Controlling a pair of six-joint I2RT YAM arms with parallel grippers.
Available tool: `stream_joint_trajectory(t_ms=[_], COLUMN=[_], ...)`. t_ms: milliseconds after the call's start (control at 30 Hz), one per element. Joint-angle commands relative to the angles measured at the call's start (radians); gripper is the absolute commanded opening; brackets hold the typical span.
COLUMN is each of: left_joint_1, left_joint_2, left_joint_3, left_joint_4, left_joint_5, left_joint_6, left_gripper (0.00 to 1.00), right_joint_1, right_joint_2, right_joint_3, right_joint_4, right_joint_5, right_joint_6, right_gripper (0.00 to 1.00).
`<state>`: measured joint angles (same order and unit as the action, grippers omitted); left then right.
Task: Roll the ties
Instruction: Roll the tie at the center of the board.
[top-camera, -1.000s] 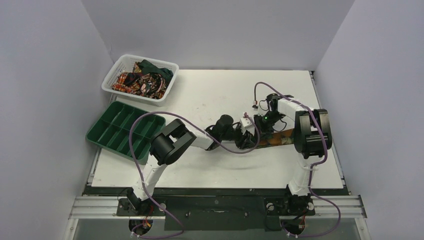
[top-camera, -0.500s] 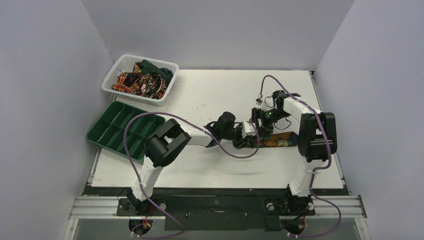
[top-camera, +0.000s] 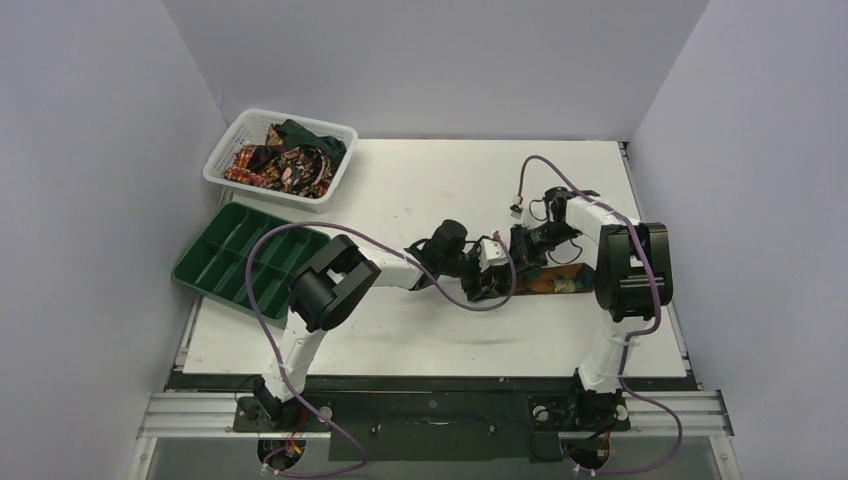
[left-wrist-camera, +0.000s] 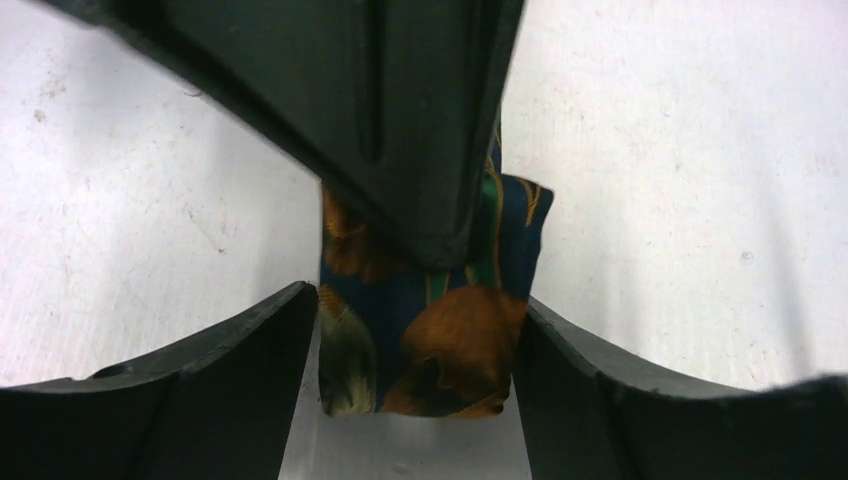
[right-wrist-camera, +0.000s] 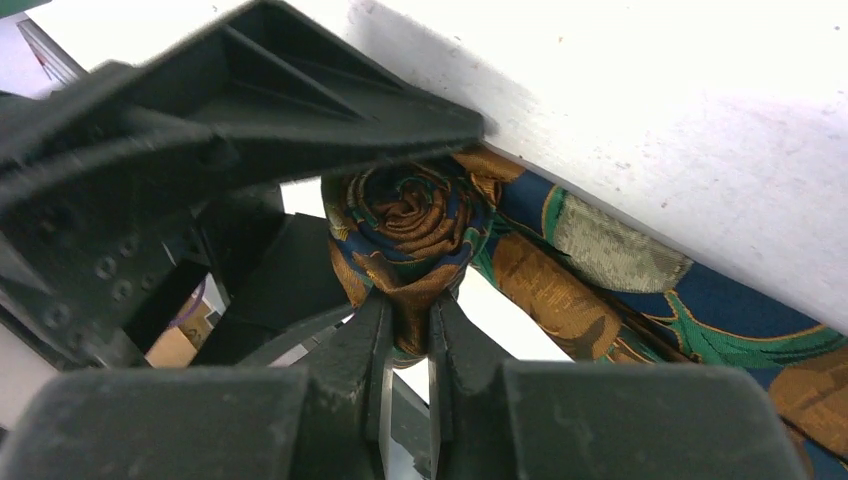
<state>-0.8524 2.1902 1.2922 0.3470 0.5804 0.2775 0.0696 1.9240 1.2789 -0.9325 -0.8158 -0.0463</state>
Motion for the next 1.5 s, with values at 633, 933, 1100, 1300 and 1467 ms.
stream_joint_trajectory(t_ms=[633,933,1100,1300,1467], left_joint_1=[-0.013,-0.017,-0.012,-0.015,-0.019], left_joint_2=[0.107,0.126,0.066,0.033,0.039], left_joint_3=[0.024,0.033,-0.068,-0.098,-0.070], left_joint_4=[0.370,0.379,0.288,0.128,0.053], left_joint_5=[0.040,0.037,0.034,-0.017,-0.040], left_joint_6=[-0.268,-0.262,-0.153,-0.055,-0.041], left_gripper=[0.72,0.39,0.24,0.32,0.39], right_joint_1=[0.042,0.094,0.064,-0.047,-0.056], right_joint_2=[0.089,0.090,0.070,-0.025,-0.084], right_joint_3=[0.048,0.050,0.080,0.129,0.078], right_joint_4=[0.087,0.089,0.080,-0.023,-0.087], right_joint_5=[0.536,0.496,0.500,0.211,-0.072], right_joint_6=[-0.018,-0.019,-0.035,-0.026,0.014], right_gripper=[0.00,0.00,0.00,0.40,0.65])
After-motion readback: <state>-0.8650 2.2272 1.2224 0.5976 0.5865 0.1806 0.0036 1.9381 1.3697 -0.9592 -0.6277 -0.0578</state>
